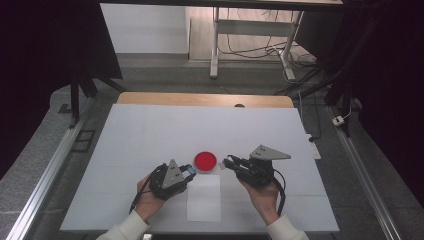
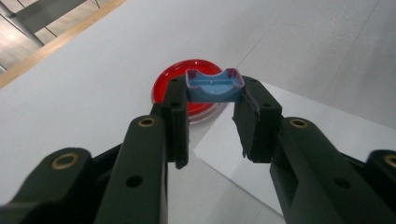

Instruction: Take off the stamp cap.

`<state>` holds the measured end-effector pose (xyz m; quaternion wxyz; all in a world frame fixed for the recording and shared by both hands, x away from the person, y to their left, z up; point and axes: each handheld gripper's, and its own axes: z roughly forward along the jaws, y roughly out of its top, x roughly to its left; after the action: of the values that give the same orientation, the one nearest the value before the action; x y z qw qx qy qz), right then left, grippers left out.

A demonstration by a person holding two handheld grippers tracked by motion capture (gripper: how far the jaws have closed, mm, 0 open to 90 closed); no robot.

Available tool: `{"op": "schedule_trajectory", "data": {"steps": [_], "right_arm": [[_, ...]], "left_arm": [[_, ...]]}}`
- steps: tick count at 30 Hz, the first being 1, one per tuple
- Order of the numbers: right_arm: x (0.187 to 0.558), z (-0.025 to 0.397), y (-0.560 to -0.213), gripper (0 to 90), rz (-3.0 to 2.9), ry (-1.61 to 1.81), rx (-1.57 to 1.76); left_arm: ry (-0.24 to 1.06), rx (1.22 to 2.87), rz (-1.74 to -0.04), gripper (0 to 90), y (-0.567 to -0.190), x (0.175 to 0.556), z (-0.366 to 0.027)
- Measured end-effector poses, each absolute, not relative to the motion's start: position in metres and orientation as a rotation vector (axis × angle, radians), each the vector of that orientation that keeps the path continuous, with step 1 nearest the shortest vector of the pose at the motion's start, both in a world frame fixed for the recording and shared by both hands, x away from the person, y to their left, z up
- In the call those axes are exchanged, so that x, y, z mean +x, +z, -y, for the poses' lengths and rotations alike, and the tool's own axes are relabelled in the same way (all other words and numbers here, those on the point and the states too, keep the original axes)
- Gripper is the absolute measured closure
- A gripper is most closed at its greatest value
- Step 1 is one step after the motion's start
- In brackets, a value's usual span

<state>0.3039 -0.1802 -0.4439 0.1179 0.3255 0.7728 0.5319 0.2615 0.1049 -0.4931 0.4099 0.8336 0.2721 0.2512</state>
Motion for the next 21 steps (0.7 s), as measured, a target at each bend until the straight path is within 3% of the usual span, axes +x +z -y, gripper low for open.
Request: {"op": "schedule_trajectory", "data": {"steps": [21], "right_arm": [[0.306,0.184,-0.443,75.0,-2.258,1.545,0.934]], "left_arm": [[0.618,2.051,-0.787,66.0,-0.497,0.238,-0.163]]}}
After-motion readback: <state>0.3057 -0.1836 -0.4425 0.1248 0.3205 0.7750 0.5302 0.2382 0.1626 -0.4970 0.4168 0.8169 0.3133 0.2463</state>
